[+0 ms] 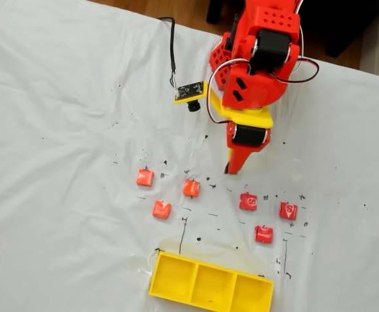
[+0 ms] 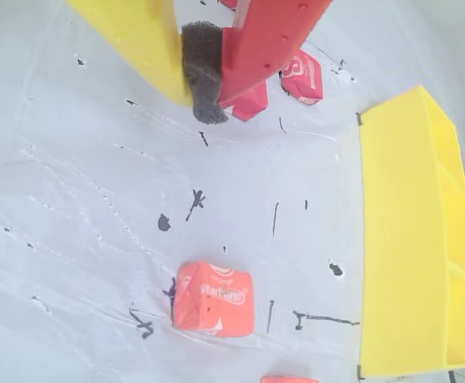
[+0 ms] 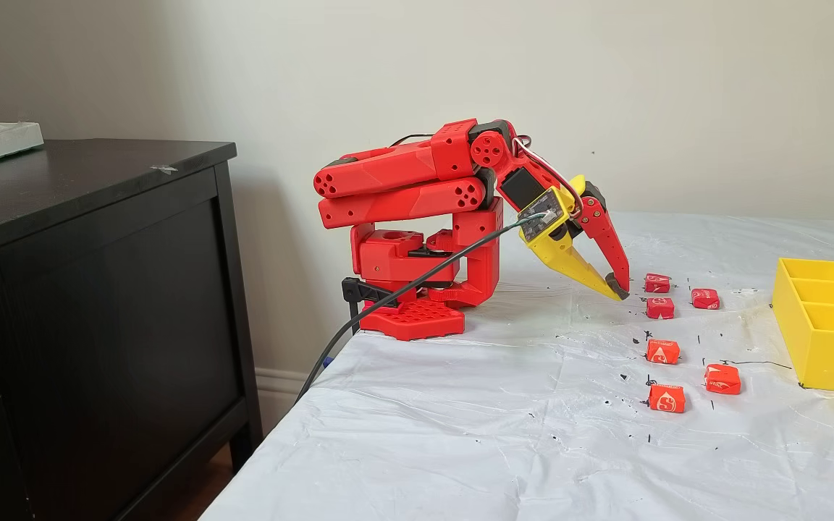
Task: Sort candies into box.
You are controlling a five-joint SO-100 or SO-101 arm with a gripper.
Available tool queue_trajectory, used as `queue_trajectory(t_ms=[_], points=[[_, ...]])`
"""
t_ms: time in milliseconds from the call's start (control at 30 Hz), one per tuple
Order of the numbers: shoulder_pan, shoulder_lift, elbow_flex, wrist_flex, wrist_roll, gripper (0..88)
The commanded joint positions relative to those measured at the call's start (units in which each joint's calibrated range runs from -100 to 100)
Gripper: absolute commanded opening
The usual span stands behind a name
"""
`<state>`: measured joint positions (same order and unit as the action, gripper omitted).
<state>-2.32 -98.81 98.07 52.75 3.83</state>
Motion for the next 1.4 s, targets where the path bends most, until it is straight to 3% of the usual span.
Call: queue_trajectory(t_ms=[0,67,300,667,1100,1367], points=[[-0.13,-0.34,0.92,-1.79,2.39,5.8],[-1.13,-0.34,1.02,-1.62,3.37,0.1],[-2.48,-0.34,-4.17,2.14,0.63,0.1],[-10.27,0.68,-26.66,12.3,-2.74,0.1],[-19.51,36.73,-59.52,21.96,-8.16,0.1],[-24.13,55.05,-67.44,21.22,-11.18,0.1]])
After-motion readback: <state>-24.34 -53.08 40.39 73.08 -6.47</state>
